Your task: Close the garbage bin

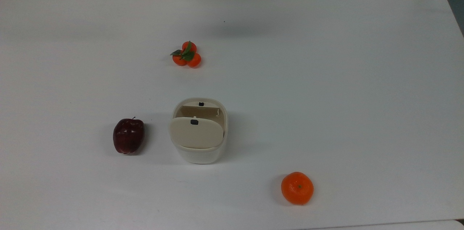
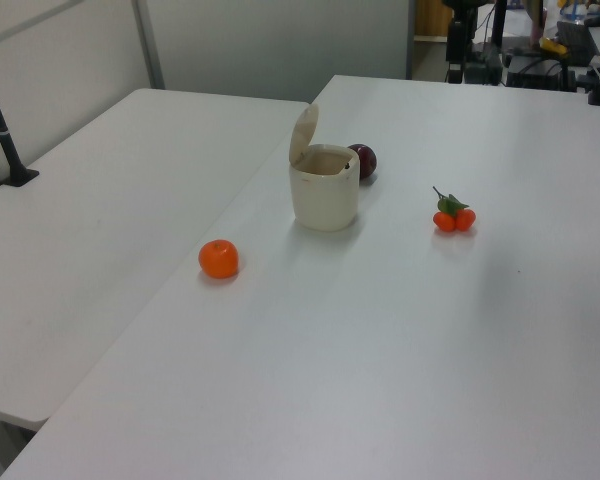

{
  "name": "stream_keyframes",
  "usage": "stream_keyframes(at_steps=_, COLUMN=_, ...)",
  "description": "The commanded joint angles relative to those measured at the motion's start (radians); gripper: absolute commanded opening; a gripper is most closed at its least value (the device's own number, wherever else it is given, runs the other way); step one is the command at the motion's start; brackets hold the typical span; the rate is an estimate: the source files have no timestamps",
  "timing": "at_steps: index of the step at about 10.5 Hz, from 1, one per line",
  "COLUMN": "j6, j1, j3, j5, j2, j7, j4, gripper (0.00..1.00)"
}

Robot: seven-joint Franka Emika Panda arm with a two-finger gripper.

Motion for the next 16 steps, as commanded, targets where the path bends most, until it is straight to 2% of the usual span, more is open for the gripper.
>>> stream_keyframes(at_steps=1, j6=-0.014, j1=0.003, j3=-0.002, j5=-0.015, j2=-0.028, j7=-0.008, j4=-0.026, gripper=1.0)
stream_keyframes(at_steps=8, j6=-0.012, j1=0.001, j3=0.0, j5=-0.014, j2=-0.028, j7=-0.008, j4=-0.026, gripper=0.99)
stream_keyframes(at_steps=9, j6=-0.012, j1=0.001, j3=0.0, j5=-0.014, j2=-0.026, j7=-0.013, j4=-0.026, gripper=0.89)
stream_keyframes(at_steps=10, j6=-0.012, j1=0.001, j3=0.0, j5=-0.014, j2=-0.026, j7=-0.02, j4=-0.026, gripper=0.64)
stream_keyframes(at_steps=12, j6=-0.012, j1=0.003, j3=-0.002, j5=-0.012, j2=-0.026, j7=-0.022, j4=-0.026, gripper=0.05)
stream_keyframes(at_steps=13, j6=-0.012, j1=0.003, j3=-0.002, j5=-0.014, j2=-0.026, j7=-0.021, j4=-0.026, gripper=0.0)
stream_keyframes(at_steps=16, j6=-0.011, j1=0.004, j3=-0.002, j5=-0.014, j2=-0.022, j7=-0.016, j4=-0.025, gripper=0.0)
